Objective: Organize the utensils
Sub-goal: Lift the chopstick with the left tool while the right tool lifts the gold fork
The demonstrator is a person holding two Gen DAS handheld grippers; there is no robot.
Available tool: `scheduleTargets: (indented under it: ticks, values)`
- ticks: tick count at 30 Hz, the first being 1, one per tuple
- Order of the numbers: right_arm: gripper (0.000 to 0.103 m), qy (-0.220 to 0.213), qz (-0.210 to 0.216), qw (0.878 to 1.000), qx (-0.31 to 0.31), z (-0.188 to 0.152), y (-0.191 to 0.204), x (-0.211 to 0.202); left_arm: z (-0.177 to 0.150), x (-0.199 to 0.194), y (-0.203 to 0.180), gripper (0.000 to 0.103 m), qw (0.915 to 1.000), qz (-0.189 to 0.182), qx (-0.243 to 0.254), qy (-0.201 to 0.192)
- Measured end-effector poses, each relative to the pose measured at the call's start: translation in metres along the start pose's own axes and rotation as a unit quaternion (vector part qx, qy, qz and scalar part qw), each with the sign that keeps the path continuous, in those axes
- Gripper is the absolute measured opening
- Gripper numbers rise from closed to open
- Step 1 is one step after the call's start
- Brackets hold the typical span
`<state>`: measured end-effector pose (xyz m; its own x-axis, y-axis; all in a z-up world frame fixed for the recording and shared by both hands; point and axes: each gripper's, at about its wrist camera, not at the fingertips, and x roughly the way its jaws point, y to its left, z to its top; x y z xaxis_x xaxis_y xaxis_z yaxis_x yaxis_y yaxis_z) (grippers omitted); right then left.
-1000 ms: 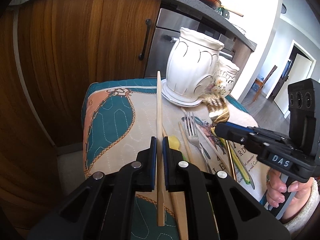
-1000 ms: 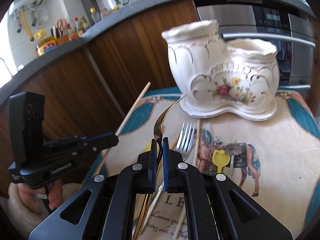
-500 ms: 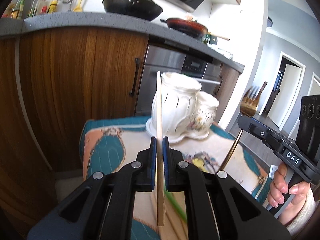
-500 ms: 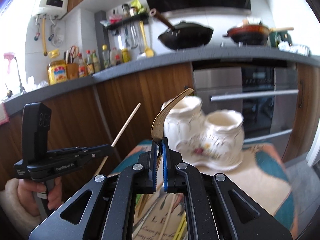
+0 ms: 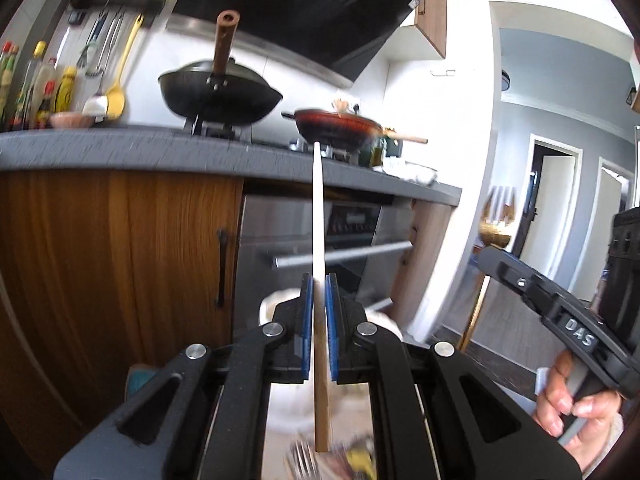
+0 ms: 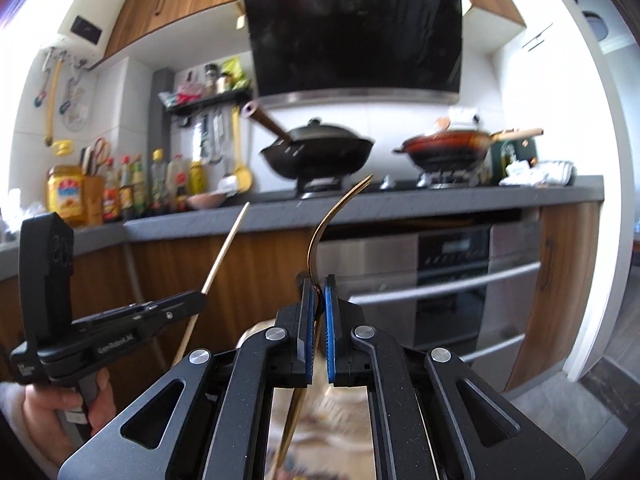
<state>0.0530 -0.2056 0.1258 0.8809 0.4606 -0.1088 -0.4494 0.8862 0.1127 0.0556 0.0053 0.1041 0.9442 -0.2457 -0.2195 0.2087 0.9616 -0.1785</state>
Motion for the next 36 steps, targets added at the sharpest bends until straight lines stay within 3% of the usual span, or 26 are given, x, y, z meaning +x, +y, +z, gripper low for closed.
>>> scheduleTargets:
  ticks: [8,14,32,35,36]
  values:
    - [0.006,-0.038,-0.052,0.998,0.009,0.008,-0.025,0.039,0.019,0.064,0.007,0.006,0.9997,0.010,-0.021,-0.007]
    - [0.006,-0.050,-0.076,0.996,0.026,0.001,-0.044,0.058,0.014,0.085,0.013,0.006,0.9996,0.018,-0.021,-0.005]
    - [0.006,0.048,-0.057,0.997,0.002,-0.048,-0.039,0.090,-0.026,0.049,0.018,0.006,0.9993,0.023,0.016,-0.024]
    - [0.006,0.062,-0.049,0.997,0.000,-0.052,-0.039,0.094,-0.030,0.047,0.020,0.016,0.9997,0.019,0.014,-0.007]
    - [0.006,0.067,-0.048,0.997,-0.002,-0.053,-0.038,0.096,-0.032,0.044,0.021,0.027,0.9997,0.020,0.014,-0.007]
